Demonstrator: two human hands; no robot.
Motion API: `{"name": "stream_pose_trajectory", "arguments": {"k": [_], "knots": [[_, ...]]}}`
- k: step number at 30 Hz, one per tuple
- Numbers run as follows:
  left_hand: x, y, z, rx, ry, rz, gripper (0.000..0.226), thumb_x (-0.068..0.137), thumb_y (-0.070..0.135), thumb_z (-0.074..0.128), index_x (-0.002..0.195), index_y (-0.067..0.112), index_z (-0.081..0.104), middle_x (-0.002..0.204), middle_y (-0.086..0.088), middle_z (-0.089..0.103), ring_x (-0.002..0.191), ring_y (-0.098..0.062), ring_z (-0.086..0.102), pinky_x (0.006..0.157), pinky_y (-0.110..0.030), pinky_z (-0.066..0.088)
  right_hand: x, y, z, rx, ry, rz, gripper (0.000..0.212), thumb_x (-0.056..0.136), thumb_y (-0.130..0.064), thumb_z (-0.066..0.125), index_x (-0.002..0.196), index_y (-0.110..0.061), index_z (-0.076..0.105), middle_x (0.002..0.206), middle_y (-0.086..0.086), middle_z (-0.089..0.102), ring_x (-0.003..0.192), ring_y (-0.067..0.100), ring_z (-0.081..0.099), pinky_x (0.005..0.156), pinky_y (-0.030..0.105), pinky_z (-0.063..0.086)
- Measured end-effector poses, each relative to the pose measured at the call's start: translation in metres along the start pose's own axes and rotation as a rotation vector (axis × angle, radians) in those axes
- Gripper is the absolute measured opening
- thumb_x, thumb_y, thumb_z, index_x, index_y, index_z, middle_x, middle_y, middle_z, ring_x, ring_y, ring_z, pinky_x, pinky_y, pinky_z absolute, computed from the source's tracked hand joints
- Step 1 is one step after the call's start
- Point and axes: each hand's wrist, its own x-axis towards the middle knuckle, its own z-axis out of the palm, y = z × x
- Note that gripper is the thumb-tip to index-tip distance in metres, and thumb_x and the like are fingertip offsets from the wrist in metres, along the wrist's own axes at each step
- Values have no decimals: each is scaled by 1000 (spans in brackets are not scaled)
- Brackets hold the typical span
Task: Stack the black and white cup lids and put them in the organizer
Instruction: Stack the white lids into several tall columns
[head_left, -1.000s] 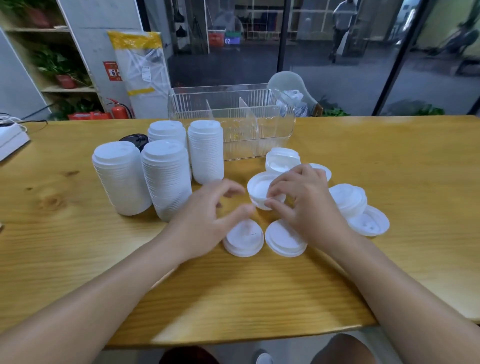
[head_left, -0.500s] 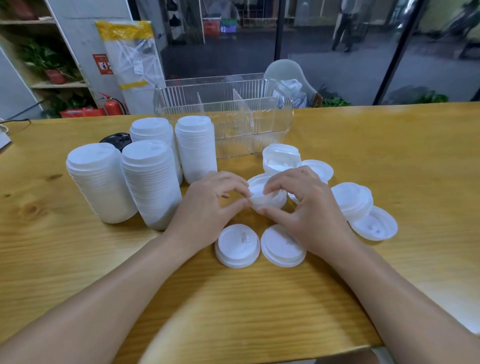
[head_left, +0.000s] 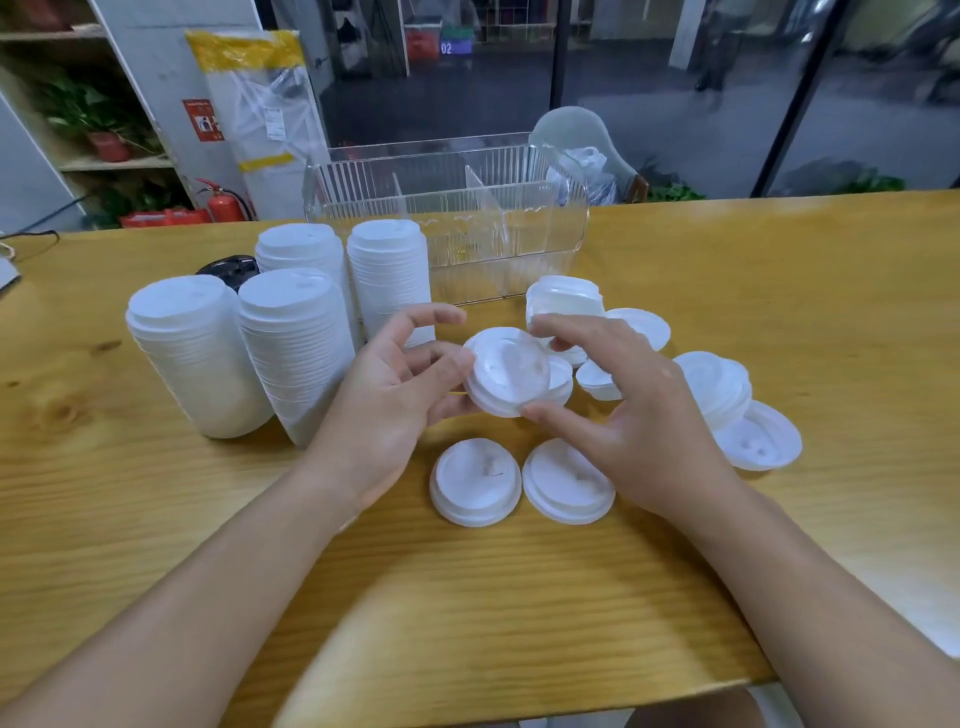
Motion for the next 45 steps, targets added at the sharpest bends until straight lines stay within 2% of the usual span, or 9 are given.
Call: {"name": "stream_pose_trajectory", "arguments": {"k": [4, 8, 12, 16, 21, 26, 29, 38, 45], "knots": [[-1, 2, -4, -102, -52, -58, 33, 106, 9, 65, 138, 13, 65, 100, -13, 68, 97, -21, 69, 91, -40, 63, -1, -3, -2, 69, 20, 75, 69, 88, -39, 90, 149, -27, 61, 144, -20, 64, 140, 9, 56, 115, 34, 45], [-4, 3, -6, -99, -114, -80, 32, 106, 12, 66, 137, 11, 70, 126, -14, 72, 115, -25, 69, 99, -40, 62, -1, -6, -4, 171, -38, 98, 65, 89, -32, 90, 147, -24, 62, 136, -19, 71, 136, 6, 61, 115, 31, 48], [-13, 7, -8, 263, -171, 1, 54, 92, 23, 87, 142, 23, 69, 142, -4, 72, 136, -26, 67, 111, -50, 57, -3, -6, -1, 119, -27, 75, 63, 86, -39, 91, 142, -24, 66, 128, -20, 73, 130, 9, 65, 111, 32, 48], [-17, 12, -5, 504, -141, 75, 67, 76, 40, 99, 137, 34, 71, 140, 3, 72, 136, -19, 65, 108, -53, 59, -5, -6, 1, 51, -46, 45, 61, 85, -46, 91, 138, -27, 69, 124, -21, 72, 126, 10, 65, 110, 39, 47], [-29, 25, -14, 850, -126, 106, 55, 74, 57, 92, 123, 40, 74, 129, 23, 72, 123, -1, 65, 105, -29, 51, -10, -1, -7, 22, -74, 19, 53, 88, -52, 87, 132, -29, 71, 121, -19, 75, 123, 11, 65, 107, 36, 45], [-37, 30, -18, 978, -132, 42, 47, 75, 49, 96, 116, 41, 74, 122, 27, 71, 109, 4, 63, 86, -6, 41, -30, 7, -18, 16, -28, 11, 26, 94, -32, 82, 117, -21, 76, 105, -13, 75, 101, 17, 70, 90, 37, 51], [-37, 30, -18, 1019, -161, -2, 48, 74, 49, 98, 114, 43, 72, 120, 24, 70, 102, -4, 63, 82, -9, 44, -37, 8, -14, -16, -118, 16, 19, 95, -30, 80, 112, -25, 76, 101, -16, 72, 94, 15, 65, 80, 37, 52], [-36, 28, -21, 1078, -263, -58, 51, 71, 56, 97, 113, 47, 69, 120, 25, 69, 109, 0, 59, 86, -13, 45, -35, 5, -16, -273, -224, 6, 61, 85, -69, 78, 127, -25, 73, 110, -10, 70, 104, 20, 55, 90, 41, 48], [-37, 27, -21, 1087, -298, -55, 50, 72, 53, 97, 114, 48, 70, 120, 28, 70, 111, 3, 59, 86, -11, 44, -37, 3, -20, -362, -267, 23, 69, 77, -78, 78, 126, -31, 73, 104, -20, 67, 103, 12, 51, 95, 37, 42]]}}
